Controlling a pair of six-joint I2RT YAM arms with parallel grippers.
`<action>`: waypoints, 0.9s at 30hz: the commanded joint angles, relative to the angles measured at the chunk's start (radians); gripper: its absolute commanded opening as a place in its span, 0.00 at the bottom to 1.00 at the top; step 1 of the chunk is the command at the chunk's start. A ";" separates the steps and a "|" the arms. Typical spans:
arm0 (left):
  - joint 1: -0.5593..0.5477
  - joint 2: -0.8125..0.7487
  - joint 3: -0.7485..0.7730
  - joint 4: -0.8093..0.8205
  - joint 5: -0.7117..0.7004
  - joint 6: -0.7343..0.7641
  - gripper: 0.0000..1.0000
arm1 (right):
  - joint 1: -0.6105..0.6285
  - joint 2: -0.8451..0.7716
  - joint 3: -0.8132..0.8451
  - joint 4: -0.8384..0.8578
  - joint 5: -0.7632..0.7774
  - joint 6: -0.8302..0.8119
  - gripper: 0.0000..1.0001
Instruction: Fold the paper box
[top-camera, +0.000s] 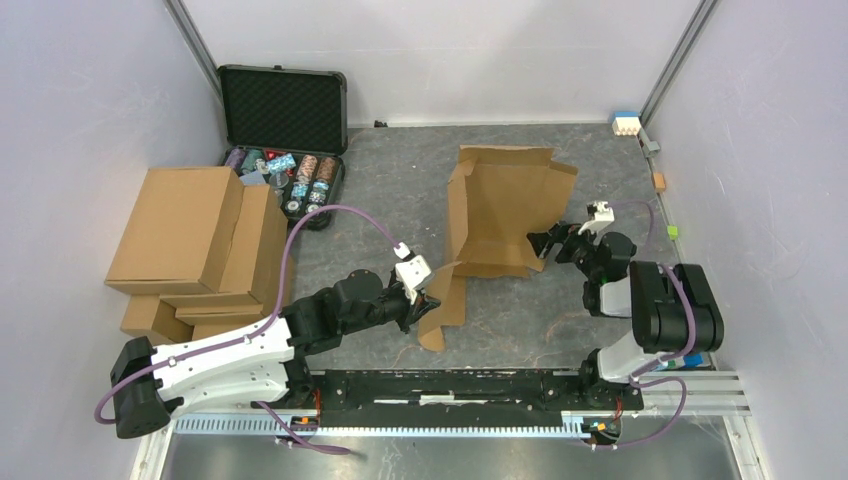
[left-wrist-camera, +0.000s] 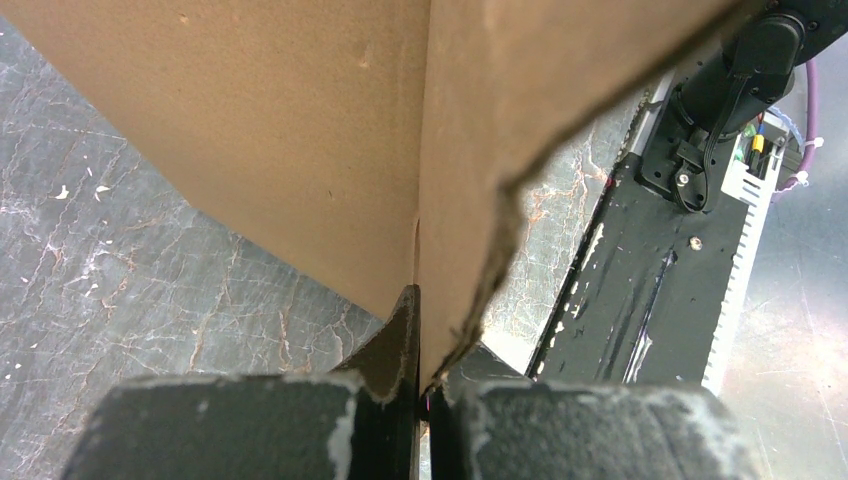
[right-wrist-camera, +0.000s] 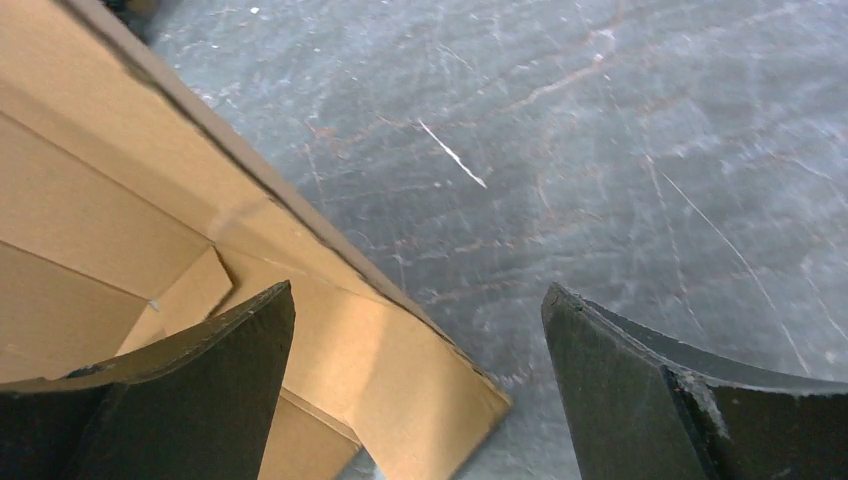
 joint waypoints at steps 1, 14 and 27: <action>-0.006 -0.012 -0.007 -0.002 0.018 -0.036 0.02 | 0.045 0.036 0.024 0.194 -0.101 0.033 0.98; -0.005 -0.004 -0.035 0.059 0.030 -0.060 0.02 | 0.223 -0.175 -0.040 -0.244 0.168 -0.224 0.98; -0.006 -0.041 -0.052 0.065 0.044 -0.093 0.02 | 0.365 -0.283 -0.076 -0.419 0.293 -0.299 0.98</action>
